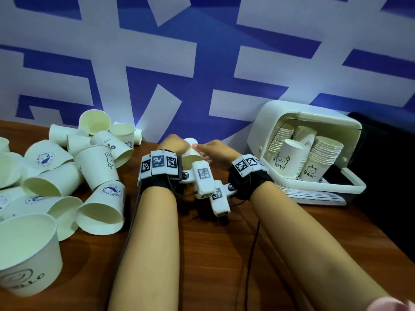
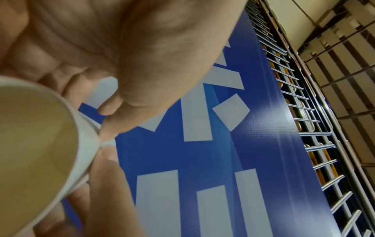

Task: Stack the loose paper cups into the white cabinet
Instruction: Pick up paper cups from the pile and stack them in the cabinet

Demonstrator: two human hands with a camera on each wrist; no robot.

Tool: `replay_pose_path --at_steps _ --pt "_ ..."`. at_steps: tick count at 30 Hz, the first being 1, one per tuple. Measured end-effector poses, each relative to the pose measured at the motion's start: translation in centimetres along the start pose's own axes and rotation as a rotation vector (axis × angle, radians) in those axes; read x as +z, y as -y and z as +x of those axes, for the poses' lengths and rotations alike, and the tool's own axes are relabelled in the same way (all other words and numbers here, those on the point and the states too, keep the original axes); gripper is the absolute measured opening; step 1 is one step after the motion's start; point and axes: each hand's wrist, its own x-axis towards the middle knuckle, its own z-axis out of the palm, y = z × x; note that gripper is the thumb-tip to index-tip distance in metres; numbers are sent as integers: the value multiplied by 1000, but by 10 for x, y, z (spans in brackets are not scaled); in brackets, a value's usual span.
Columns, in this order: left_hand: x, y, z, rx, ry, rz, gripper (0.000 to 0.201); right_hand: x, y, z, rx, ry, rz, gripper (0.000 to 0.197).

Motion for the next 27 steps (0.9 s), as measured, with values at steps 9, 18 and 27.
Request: replay_pose_path --at_steps 9,18,27 --pt "33 -72 -39 568 88 -363 44 -87 5 -99 -273 -399 26 45" --pt "76 -104 -75 913 226 -363 60 -134 -10 -151 -456 -739 18 69" --pt "97 -110 -86 960 281 -356 67 -146 -19 -159 -589 -804 -123 66"
